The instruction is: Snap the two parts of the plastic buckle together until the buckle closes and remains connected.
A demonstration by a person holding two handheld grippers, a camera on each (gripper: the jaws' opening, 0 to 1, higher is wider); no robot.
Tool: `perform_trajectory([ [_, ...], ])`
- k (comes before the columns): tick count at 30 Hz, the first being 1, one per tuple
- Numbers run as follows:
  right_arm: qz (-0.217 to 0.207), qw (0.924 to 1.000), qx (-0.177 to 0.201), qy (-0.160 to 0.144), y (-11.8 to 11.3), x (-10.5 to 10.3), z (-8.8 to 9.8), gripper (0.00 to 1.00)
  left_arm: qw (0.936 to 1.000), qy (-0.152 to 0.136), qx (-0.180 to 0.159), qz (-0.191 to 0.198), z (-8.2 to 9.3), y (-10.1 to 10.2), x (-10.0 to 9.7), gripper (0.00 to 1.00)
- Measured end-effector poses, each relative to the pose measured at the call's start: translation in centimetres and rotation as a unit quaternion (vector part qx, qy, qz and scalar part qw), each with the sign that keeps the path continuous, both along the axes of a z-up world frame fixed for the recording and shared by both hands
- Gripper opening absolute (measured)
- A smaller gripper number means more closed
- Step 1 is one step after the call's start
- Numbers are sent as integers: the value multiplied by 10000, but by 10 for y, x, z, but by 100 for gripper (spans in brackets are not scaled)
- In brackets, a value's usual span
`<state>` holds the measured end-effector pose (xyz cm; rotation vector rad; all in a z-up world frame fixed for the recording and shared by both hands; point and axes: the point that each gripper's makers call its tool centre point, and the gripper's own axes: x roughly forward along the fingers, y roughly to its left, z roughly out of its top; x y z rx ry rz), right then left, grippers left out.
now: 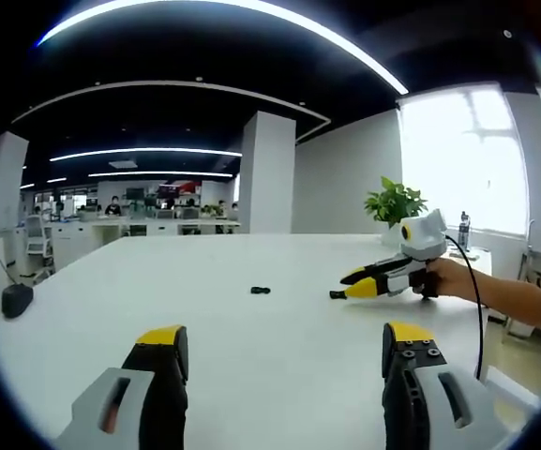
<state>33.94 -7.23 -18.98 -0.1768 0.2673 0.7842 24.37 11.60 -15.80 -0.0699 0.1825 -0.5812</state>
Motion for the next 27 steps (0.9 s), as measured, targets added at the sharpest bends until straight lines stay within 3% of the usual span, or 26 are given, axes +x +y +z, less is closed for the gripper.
perform_trajectory([
  [14,-142,9994,-188,259,-1,2,-11,20,10000,16,-13,-16,-1,-2,0,87],
  [20,-142,9990,-255,327,-1,4,-14,13,10000,11,-26,-30,-1,-3,-1,87],
  [27,-18,9990,-204,398,-1,5,-14,12,10000,17,-19,-54,-1,-4,-1,86],
])
